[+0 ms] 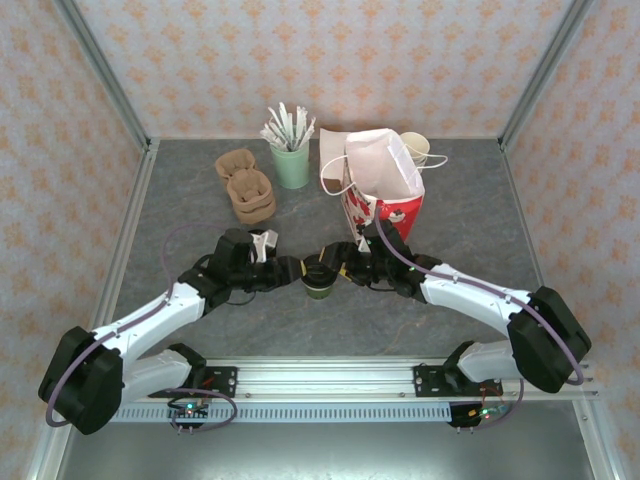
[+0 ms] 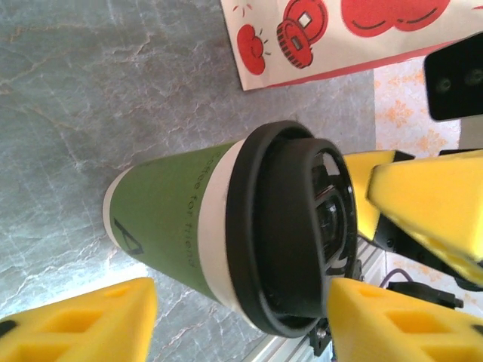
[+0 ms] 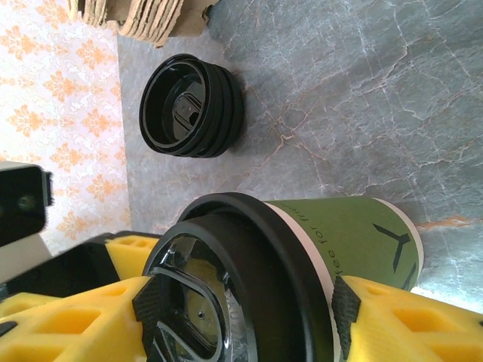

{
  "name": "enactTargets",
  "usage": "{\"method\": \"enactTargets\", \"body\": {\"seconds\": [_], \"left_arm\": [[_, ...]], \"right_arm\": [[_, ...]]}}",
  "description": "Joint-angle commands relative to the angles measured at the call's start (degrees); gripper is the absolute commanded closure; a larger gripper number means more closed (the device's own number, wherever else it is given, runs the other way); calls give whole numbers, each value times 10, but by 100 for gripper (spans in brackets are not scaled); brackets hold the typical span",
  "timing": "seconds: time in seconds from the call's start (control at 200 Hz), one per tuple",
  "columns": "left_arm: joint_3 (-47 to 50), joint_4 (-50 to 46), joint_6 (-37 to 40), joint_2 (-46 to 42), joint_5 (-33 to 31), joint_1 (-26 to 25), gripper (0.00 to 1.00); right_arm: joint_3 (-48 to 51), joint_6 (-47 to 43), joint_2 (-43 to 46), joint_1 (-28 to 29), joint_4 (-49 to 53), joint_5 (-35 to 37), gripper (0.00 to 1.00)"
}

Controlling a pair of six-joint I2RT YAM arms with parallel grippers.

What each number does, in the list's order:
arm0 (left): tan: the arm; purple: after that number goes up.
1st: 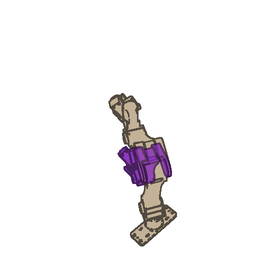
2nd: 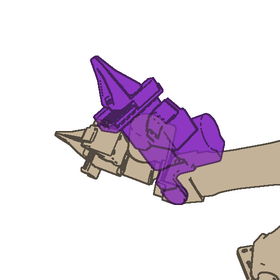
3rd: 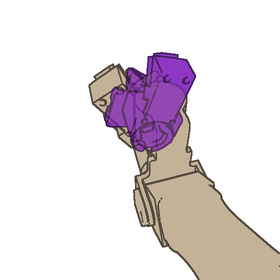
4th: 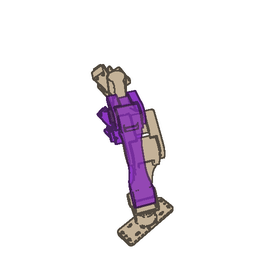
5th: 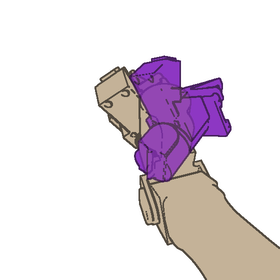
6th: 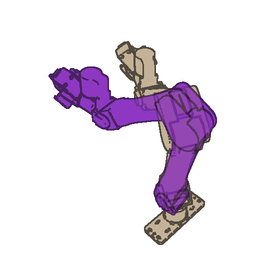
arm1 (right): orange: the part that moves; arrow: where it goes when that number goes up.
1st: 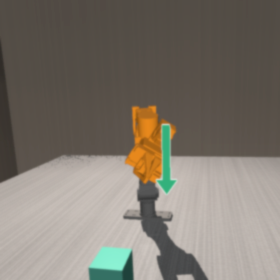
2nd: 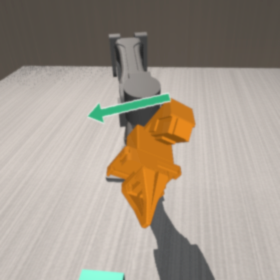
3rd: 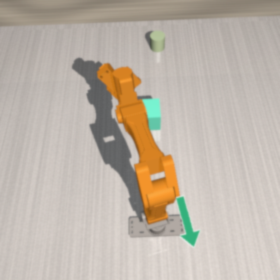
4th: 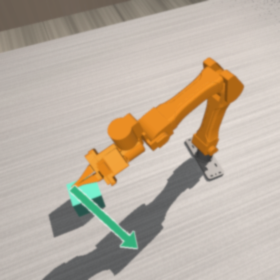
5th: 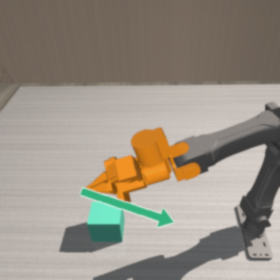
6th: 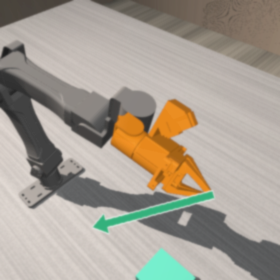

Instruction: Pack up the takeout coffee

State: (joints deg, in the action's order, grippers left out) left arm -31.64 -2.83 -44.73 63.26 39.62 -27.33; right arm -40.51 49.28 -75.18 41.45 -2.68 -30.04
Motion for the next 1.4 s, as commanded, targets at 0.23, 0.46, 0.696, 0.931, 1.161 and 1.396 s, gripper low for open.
{"method": "enactTargets", "body": {"seconds": [0.23,0.46,0.696,0.931,1.161,1.396], "left_arm": [[-44,-34,33,5,-7,-2,27],[-68,-48,35,48,-17,-34,25],[-52,-35,30,73,-27,-41,29],[-38,-44,33,65,-38,-41,36],[-11,-22,21,59,-38,-41,36],[-24,-19,14,43,-33,-41,31]], "right_arm": [[-13,-25,6,7,25,-5,37],[-15,-42,2,13,38,-10,40],[-1,-51,18,15,38,-11,40],[12,-55,40,16,47,-2,40],[19,-55,41,15,46,3,40],[19,-54,34,15,41,4,40]]}}
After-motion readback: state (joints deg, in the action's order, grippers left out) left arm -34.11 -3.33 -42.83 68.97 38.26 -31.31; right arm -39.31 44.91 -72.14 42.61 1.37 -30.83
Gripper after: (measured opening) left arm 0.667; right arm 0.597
